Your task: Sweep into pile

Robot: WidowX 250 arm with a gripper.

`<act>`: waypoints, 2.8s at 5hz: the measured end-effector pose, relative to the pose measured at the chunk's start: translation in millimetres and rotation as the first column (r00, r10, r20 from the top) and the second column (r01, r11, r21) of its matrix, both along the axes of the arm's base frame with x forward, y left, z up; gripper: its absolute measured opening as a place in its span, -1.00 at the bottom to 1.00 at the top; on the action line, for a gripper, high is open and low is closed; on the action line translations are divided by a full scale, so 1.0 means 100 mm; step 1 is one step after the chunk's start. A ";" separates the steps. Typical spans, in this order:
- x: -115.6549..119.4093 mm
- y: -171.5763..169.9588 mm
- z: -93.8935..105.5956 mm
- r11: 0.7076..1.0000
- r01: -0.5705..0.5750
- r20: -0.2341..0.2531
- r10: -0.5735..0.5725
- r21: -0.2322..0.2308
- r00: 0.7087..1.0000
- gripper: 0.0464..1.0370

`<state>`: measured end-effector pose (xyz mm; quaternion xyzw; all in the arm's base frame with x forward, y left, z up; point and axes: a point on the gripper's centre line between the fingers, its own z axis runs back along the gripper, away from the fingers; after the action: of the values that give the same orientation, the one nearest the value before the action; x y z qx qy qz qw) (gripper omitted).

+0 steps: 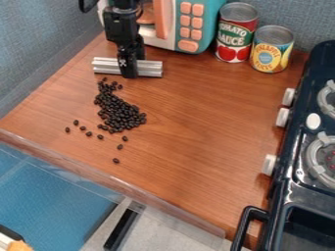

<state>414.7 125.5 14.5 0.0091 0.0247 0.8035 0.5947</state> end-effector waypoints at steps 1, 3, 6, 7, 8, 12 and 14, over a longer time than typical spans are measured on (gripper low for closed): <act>0.02 0.03 -0.01 1.000 -0.007 0.017 0.007 0.012 1.000 -0.29; 0.01 0.07 -0.04 1.000 -0.011 0.035 0.010 0.022 0.999 -0.31; -0.17 0.13 -0.09 0.996 -0.088 0.086 0.090 -0.027 0.992 -0.31; -0.33 0.18 -0.08 0.989 -0.133 0.067 0.137 -0.057 0.988 -0.31; -0.45 0.21 -0.06 0.984 -0.161 0.053 0.165 -0.078 0.985 -0.31; -0.61 0.12 -0.10 0.960 -0.265 0.067 0.272 -0.092 0.960 -0.31; -0.69 0.02 -0.11 0.937 -0.326 0.046 0.333 -0.122 0.942 -0.31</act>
<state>345.5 127.8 3.3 -0.0551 0.0515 0.8890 0.4517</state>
